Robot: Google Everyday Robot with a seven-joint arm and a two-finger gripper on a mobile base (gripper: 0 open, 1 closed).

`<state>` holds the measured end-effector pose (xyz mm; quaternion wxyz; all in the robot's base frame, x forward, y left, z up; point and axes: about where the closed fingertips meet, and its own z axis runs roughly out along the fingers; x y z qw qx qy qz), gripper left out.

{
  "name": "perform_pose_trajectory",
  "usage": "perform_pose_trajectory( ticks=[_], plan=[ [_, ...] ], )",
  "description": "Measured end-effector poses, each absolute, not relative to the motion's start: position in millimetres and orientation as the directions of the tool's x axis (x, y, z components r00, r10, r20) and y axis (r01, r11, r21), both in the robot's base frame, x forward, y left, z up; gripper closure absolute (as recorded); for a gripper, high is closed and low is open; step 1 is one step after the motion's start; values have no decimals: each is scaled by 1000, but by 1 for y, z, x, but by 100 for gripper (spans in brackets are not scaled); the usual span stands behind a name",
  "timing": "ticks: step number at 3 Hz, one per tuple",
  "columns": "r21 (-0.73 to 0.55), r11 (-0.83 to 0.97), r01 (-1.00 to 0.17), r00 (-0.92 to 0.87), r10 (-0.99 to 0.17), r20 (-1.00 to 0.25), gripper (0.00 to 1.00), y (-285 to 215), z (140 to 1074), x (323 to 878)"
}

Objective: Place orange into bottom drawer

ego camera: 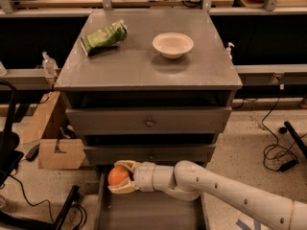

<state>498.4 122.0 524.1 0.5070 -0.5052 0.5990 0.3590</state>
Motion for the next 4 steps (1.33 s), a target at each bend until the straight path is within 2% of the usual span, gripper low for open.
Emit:
perform_pose_trajectory(
  ticks=[1,2,3,4],
  plan=[
    [-85,232,-969,27,-242,-970,100,122,526,499],
    [-11,234,-972,-41,-213,-976,100,126,493,497],
    [91,274,-957,-151,-207,-967,100,117,423,495],
    [135,284,-949,-205,-233,-951,100,105,354,495]
  ],
)
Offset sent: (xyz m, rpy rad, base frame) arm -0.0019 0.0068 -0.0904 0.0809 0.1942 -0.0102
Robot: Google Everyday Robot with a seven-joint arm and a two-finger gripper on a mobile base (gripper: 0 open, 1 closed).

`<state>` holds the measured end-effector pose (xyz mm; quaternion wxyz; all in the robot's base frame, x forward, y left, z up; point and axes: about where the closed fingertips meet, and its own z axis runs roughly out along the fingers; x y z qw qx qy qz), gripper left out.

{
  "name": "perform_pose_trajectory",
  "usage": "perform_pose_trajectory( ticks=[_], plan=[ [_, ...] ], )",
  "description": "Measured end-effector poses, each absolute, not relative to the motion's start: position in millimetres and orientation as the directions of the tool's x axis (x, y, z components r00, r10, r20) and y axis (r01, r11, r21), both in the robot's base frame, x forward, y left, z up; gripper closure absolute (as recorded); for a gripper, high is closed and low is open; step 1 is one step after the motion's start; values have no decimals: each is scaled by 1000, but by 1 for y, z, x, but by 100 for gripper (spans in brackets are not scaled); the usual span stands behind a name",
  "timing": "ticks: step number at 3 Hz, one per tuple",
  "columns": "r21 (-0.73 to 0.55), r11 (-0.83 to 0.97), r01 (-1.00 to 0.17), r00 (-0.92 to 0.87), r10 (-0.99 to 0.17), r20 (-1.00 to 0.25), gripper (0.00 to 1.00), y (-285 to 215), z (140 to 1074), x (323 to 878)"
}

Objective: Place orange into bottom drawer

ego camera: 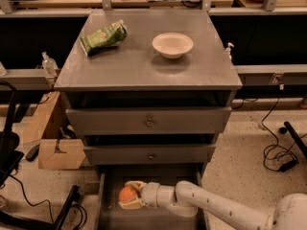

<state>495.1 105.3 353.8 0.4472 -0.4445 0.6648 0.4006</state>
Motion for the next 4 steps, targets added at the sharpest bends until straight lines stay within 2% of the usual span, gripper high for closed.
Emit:
perform_pose_trajectory(
  ticks=[2,4],
  plan=[
    [133,234,-963,-214,-366,-906,100,81,258,522],
    [156,263,-952,-251,-377,-892,100,65,227,519]
  ],
)
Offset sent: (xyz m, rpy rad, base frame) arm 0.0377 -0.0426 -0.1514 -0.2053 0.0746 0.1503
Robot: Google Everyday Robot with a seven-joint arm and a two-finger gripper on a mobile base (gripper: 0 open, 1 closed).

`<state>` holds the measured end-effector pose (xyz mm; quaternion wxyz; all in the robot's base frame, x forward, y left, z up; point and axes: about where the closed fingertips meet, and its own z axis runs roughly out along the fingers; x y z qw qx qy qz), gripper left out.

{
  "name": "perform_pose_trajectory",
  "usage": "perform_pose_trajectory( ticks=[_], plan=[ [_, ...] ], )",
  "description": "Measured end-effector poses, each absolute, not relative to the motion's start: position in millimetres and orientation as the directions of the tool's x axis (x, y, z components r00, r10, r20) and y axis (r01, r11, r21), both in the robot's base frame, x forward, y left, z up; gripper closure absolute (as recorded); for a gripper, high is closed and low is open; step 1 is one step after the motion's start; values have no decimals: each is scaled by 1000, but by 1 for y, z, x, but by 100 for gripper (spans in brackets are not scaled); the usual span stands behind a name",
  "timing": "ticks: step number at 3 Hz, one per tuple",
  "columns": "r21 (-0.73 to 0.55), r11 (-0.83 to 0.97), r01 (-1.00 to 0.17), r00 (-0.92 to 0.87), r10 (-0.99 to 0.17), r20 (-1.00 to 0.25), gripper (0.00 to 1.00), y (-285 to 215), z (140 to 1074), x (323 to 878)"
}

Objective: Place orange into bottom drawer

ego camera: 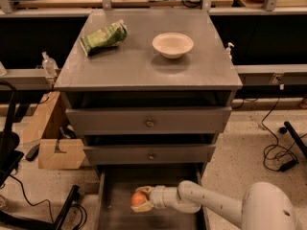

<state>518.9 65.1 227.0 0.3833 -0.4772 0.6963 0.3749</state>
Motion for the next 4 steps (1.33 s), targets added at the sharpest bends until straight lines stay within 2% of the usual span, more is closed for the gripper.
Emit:
perform_pose_trajectory(
  ticks=[2,4],
  plan=[
    [150,290,-945,-279,-480,-832,100,19,181,515],
    [172,303,-938,-319,-552,-770,97,-2,143,517]
  ],
)
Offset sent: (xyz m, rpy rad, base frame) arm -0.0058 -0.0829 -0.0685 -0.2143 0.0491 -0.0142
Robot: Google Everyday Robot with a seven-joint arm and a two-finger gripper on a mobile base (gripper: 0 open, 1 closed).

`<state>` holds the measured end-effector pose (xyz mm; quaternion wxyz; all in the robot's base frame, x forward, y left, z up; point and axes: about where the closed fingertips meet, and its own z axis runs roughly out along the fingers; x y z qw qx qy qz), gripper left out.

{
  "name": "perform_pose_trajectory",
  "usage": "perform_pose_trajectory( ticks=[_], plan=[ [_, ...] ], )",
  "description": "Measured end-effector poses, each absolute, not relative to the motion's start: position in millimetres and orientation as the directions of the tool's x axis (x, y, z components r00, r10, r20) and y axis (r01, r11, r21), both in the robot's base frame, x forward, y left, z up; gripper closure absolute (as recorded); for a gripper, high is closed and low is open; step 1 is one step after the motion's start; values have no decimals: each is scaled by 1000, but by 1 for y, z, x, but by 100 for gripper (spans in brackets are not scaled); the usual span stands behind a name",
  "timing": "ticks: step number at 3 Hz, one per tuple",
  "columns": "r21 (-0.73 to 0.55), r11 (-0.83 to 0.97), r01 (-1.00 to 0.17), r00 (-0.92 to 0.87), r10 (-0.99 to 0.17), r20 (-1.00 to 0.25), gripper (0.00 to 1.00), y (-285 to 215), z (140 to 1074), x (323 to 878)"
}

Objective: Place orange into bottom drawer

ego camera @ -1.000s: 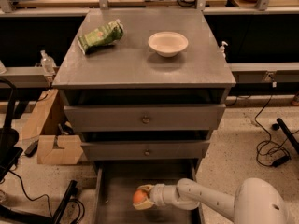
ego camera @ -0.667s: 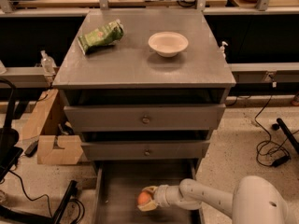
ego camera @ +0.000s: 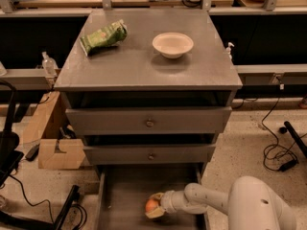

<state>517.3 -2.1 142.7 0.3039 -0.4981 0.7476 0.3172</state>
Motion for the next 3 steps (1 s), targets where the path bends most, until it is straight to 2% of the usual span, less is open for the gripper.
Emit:
perform_pose_trajectory(
  ticks=[1,3],
  plan=[
    [175,297,-939,-318,-551,-772,68,2,143,514],
    [180,292,-939,-319,-550,-772,22,5,142,512]
  ],
)
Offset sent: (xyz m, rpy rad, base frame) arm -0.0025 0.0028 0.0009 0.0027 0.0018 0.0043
